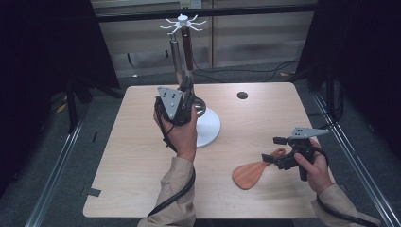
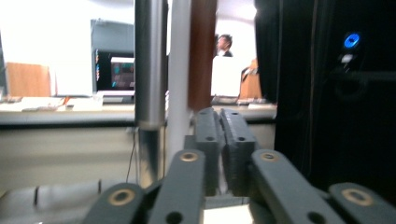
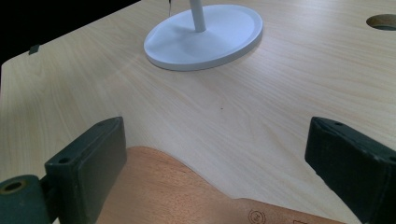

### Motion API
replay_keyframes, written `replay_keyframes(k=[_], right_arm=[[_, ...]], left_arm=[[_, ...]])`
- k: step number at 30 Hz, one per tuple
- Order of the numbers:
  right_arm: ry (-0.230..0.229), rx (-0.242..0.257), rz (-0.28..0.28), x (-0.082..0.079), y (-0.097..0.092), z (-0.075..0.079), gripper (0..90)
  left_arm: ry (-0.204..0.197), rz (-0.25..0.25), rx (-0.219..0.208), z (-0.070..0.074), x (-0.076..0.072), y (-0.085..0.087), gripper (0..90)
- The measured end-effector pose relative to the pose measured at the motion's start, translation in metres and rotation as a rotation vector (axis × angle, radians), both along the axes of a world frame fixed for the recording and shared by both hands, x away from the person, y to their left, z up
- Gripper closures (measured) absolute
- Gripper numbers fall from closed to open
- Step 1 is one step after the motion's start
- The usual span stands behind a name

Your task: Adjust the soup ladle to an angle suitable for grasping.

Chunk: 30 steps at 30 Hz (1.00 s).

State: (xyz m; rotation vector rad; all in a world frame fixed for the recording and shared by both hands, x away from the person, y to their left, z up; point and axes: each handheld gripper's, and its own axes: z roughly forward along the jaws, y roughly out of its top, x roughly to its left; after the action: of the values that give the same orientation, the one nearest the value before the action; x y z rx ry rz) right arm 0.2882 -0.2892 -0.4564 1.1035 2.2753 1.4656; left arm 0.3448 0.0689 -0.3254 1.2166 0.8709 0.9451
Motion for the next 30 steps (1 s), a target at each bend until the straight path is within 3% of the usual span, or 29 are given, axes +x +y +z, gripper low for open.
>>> replay_keyframes(k=[3, 9, 22, 30], right_arm=[[0.0, 0.001, 0.001, 0.0, 0.0, 0.0, 5.0], [0.001, 0.003, -0.002, 0.0, 0.0, 0.001, 5.0], [-0.001, 0.001, 0.003, 0.0, 0.001, 0.0, 5.0], [0.003, 0.003, 0.004, 0.0, 0.001, 0.0, 5.0]], left_arm=[[-0.062, -0.017, -0.016, 0.01, -0.001, -0.001, 90.0], [-0.126, -0.04, -0.02, 0.025, 0.0, -0.002, 90.0], [-0.204, -0.049, -0.017, 0.055, 0.004, -0.009, 90.0], [-0.209, -0.031, -0.01, 0.069, 0.013, -0.008, 90.0]])
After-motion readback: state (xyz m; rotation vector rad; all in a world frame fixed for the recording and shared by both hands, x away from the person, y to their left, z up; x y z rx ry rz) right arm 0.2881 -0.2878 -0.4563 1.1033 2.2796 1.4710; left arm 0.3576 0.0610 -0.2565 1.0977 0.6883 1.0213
